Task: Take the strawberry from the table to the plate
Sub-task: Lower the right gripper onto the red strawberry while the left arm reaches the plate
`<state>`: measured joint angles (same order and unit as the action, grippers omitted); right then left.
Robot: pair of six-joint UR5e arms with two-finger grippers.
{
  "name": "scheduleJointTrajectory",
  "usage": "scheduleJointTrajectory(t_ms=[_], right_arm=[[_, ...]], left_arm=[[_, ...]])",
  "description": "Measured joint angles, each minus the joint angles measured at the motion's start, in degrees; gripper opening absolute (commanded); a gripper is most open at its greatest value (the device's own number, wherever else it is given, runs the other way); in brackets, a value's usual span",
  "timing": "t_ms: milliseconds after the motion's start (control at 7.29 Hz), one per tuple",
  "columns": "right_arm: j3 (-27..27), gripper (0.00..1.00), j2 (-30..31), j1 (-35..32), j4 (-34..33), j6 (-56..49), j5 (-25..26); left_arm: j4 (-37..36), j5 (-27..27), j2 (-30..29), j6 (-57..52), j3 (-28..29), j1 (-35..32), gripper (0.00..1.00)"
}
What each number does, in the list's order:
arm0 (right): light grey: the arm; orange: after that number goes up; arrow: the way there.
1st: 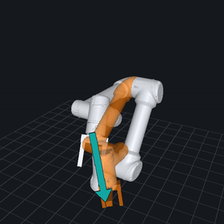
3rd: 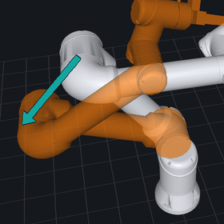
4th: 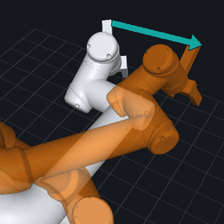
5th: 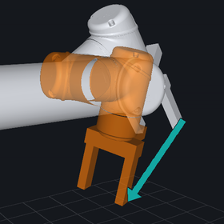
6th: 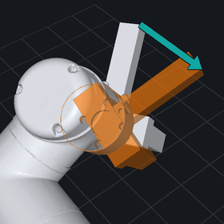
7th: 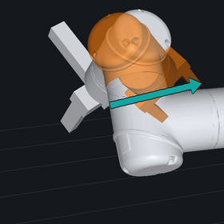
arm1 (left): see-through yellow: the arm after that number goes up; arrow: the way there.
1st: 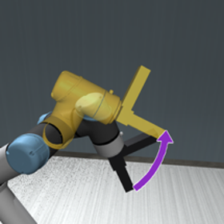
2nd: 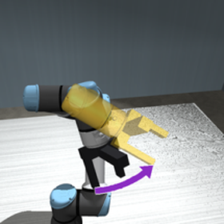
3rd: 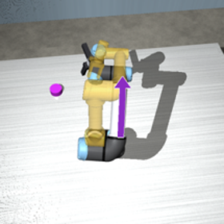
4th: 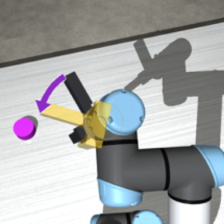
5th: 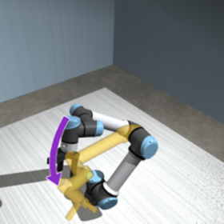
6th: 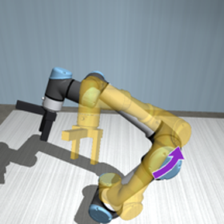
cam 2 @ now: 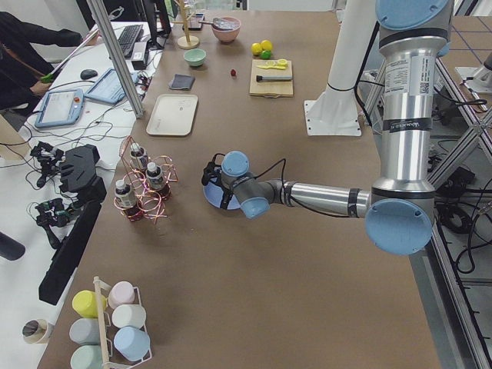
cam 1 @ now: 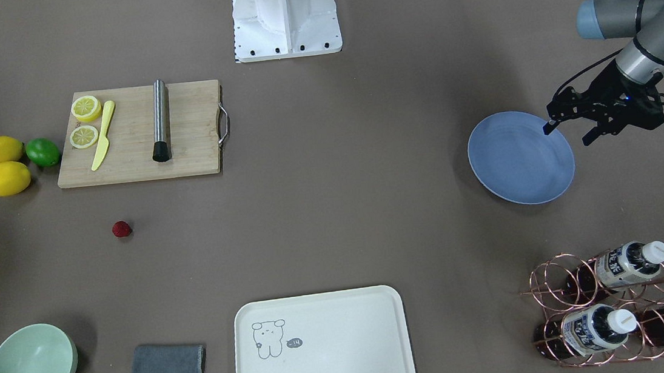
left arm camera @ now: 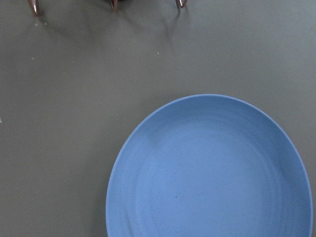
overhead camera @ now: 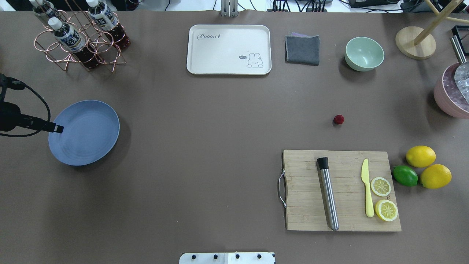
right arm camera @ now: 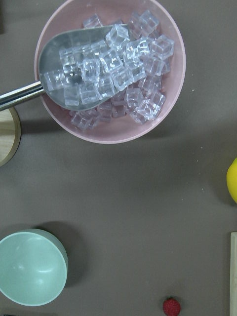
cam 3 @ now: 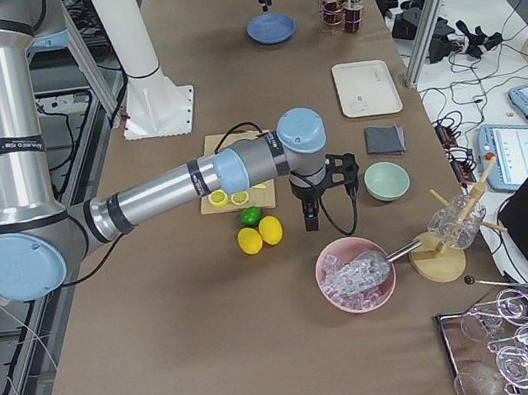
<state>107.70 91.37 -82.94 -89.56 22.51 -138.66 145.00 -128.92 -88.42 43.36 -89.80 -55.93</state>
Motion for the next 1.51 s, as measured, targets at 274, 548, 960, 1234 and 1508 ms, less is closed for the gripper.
scheduleJointTrajectory(t_ms=[274,548,960,1234,1508], right_arm=[[-0.6,1.00,-0.5,5.8,8.4,12.2,0.7],[-1.2,1.00,-1.2,9.7,12.2,17.7,2.1],[-2.2,1.00,-3.1,14.2,12.8,21.9,4.6],[-2.6,1.00,-3.6,15.4,12.8,23.1,5.3],[-2.6,1.00,-3.7,15.7,12.8,23.6,5.4]], left_arm=[[2.6,0.3,0.0,0.1,3.1,0.5,0.97],[6.0,0.4,-0.1,0.0,6.8,0.6,0.96],[7.2,0.4,-0.3,0.4,8.1,0.7,0.48],[7.2,0.4,-0.9,0.9,8.3,1.0,0.50],[7.2,1.4,-1.0,0.9,8.3,1.8,0.46]])
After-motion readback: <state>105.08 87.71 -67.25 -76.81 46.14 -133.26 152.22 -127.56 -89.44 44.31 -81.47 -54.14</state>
